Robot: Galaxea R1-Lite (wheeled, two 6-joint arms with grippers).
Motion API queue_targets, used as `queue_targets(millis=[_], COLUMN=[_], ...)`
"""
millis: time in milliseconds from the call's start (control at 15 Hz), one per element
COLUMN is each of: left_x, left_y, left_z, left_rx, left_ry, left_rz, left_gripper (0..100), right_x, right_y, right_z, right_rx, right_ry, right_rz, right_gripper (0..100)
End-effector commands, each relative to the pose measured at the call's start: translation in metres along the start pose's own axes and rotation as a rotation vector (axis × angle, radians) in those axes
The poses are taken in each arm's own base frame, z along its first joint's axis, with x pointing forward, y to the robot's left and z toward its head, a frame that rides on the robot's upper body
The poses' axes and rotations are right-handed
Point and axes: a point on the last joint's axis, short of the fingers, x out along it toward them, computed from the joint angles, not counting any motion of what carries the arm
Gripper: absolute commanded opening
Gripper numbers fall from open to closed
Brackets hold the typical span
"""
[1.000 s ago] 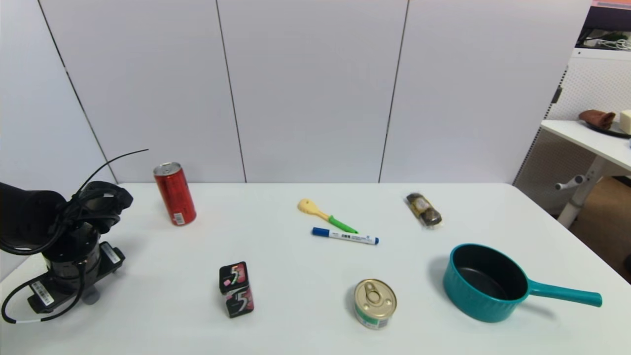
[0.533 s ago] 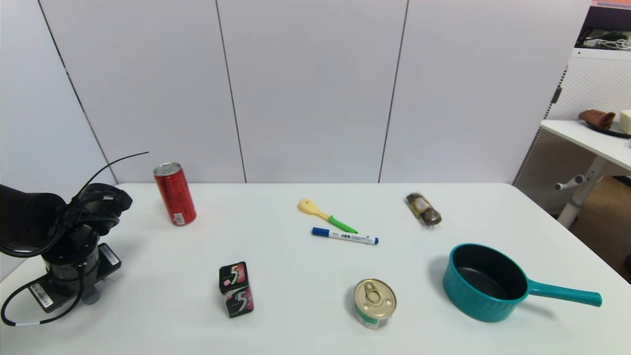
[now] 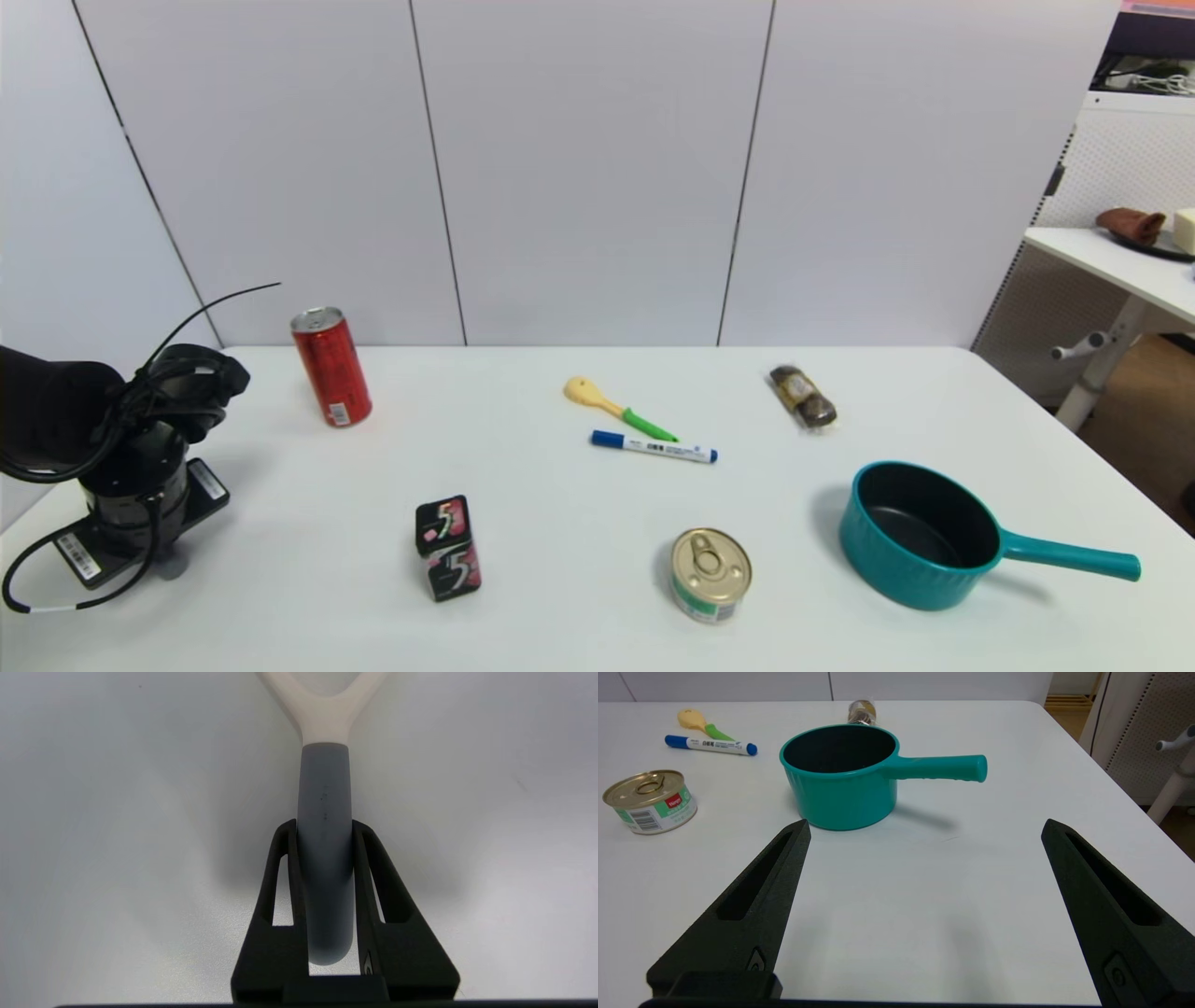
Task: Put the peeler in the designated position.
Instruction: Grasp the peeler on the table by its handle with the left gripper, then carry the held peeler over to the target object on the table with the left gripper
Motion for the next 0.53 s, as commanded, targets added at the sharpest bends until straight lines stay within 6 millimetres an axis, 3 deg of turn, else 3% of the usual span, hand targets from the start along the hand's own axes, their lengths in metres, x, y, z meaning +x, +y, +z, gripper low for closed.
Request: queue_targets(millis=[67,333,533], left_x=[-0.013,-0.052,-0.088], left_y=[-0.001,-0.003,-0.002], left_z=[0.011,0.053,0.107], left_rx=[-0.03,0.005,0.271], left_ry=[-0.047,-0.192,-0.415], left_rz=[-0.041,-0.161,-0.208], left_gripper=[0,0,0], right_x=[0.0,0.0,0.0], right_y=[0.0,0.0,0.0], right_z=[0.0,0.0,0.0], right_rx=[0.0,0.0,0.0], right_ry=[0.0,0.0,0.0], right_rz=[0.001,0.001,0.001], right_gripper=[100,100,100])
